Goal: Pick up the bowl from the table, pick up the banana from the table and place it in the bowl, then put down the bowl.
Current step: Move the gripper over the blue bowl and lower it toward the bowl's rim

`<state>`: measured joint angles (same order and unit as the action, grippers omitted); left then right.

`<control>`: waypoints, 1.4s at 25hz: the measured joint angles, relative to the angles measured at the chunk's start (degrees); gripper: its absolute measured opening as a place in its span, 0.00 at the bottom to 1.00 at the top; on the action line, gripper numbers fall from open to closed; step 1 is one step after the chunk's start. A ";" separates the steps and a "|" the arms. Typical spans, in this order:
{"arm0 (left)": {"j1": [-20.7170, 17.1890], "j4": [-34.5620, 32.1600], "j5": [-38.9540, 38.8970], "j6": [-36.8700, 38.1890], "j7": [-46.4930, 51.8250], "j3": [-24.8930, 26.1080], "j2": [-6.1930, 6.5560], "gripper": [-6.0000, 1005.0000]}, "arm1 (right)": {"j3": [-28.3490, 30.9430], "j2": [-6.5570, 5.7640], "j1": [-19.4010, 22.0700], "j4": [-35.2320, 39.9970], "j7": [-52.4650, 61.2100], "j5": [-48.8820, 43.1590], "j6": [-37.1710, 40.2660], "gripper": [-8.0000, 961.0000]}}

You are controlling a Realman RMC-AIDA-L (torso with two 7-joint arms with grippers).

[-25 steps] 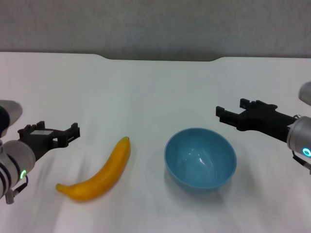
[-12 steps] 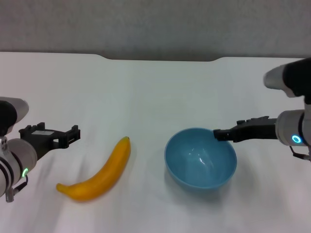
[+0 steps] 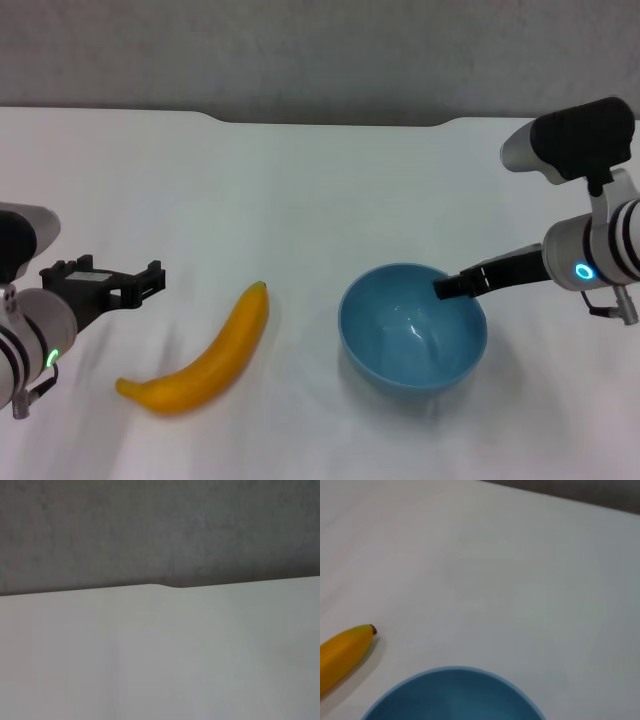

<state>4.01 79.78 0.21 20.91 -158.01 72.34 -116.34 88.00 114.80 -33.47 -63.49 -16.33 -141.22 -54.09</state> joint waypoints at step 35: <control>1.35 -1.92 -0.03 -2.35 0.69 -0.71 -0.20 0.84 | -3.39 0.34 -10.80 19.76 0.96 3.12 3.59 0.78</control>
<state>5.37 77.86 0.18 18.56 -157.32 71.63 -116.54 84.60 115.14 -44.27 -43.74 -15.37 -138.10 -50.50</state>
